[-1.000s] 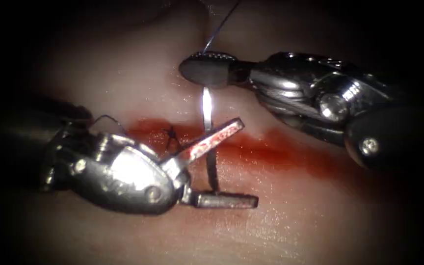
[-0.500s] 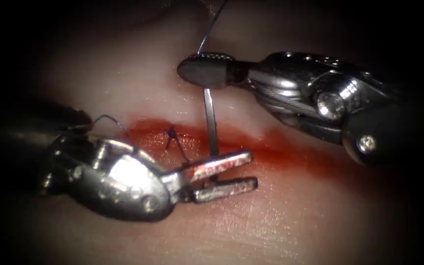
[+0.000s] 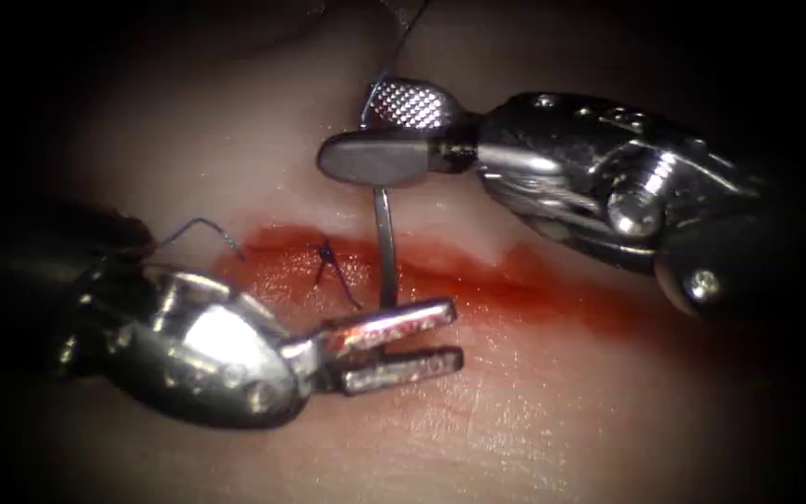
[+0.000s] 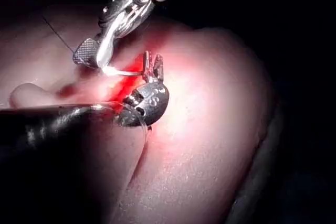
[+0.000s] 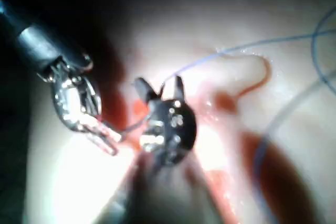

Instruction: Wound Closure

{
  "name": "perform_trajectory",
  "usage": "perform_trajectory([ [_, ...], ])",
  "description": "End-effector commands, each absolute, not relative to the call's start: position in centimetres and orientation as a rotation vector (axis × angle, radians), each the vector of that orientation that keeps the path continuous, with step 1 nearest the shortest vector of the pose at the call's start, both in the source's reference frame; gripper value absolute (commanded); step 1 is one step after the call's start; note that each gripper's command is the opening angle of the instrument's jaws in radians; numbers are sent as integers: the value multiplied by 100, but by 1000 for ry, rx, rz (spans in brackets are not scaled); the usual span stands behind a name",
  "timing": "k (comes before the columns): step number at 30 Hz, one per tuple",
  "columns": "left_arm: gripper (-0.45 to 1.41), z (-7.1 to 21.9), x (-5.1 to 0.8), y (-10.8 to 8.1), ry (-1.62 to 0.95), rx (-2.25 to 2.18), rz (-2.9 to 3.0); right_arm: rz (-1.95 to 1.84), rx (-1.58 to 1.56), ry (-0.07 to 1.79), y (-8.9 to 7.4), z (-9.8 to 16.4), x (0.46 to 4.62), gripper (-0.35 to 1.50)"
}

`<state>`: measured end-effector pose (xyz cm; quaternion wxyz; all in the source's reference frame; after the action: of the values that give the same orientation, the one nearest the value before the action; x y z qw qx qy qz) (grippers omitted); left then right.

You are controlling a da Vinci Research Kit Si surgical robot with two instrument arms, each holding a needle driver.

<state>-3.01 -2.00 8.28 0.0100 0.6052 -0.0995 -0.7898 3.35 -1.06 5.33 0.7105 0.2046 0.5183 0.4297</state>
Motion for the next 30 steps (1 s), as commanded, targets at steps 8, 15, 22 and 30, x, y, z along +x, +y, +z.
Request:
perform_trajectory([
  [8,-45,842,-297,-206,-388,1684,-2495,923,482,1167,-113,538,330,120],
  [15,-45,841,-297,-207,-462,1616,-2398,968,646,1158,-126,548,303,109],
  [22,-45,838,-303,-211,-480,1606,-2319,985,831,1213,-139,564,310,106],
  [30,-45,836,-304,-212,-504,1587,-2293,977,915,1208,-156,569,322,99],
])
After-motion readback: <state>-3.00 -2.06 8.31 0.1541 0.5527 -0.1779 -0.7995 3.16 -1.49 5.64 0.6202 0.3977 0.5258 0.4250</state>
